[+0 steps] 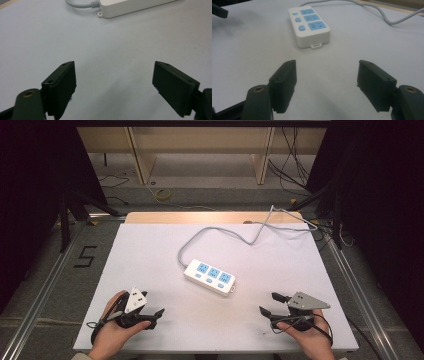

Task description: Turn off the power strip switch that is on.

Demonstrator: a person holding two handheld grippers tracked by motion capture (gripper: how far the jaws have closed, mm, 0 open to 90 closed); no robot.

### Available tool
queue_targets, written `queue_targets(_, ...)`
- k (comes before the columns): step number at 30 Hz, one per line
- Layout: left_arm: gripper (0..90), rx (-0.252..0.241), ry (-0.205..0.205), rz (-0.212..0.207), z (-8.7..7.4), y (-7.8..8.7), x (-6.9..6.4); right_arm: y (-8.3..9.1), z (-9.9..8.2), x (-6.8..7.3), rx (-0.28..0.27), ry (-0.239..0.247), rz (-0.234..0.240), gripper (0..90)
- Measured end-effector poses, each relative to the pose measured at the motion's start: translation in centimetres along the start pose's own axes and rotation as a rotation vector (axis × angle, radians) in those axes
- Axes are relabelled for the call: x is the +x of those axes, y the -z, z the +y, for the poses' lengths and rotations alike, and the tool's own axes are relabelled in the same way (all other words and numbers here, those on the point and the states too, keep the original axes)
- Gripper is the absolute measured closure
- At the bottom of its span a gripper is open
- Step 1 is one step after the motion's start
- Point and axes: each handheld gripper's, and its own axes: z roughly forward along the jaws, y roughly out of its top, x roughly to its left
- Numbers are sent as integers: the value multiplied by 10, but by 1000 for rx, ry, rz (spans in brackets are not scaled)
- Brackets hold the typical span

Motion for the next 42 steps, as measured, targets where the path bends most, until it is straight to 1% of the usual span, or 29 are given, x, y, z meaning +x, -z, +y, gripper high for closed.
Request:
queue_targets(2,191,1,6,0,0,0,0,0,0,0,2,3,-1,348)
queue_targets(4,192,-1,8,1,1,0,0,2,0,1,13,24,-18,399)
queue_targets(5,192,5,-2,-4,1,-1,0,3,0,1,19,33,-25,425)
queue_targets(6,192,5,-2,-4,1,-1,0,3,0,2,25,43,-35,450)
queue_targets(7,192,6,-5,-2,1,-1,0,3,0,2,25,43,-35,450)
queue_targets(8,192,3,-4,1,0,-1,0,4,1,2,31,62,-50,497)
queue_targets(11,193,-1,2,4,0,0,2,7,3,4,32,68,-55,612)
queue_targets(12,193,-3,6,4,0,1,2,7,3,4,32,68,-55,612)
queue_targets(15,196,-3,7,9,0,1,3,9,4,5,48,82,-58,782)
queue_targets(16,196,-5,8,5,0,1,3,11,4,6,52,102,-63,878)
queue_targets(17,196,-5,8,5,0,1,3,12,4,6,51,109,-67,900)
queue_targets(23,197,-10,5,0,-1,1,2,11,5,7,65,126,-72,900)
queue_targets(24,197,-8,1,0,-1,1,2,11,6,7,64,123,-72,900)
queue_targets(27,197,-15,13,1,-1,2,2,12,8,6,66,114,-72,900)
queue_targets(31,197,-17,15,4,-1,3,3,12,10,5,70,110,-78,900)
queue_targets(38,197,-19,11,12,0,3,2,10,14,6,87,98,-60,900)
queue_targets(42,197,-17,8,9,0,3,1,8,19,6,95,110,-48,900)
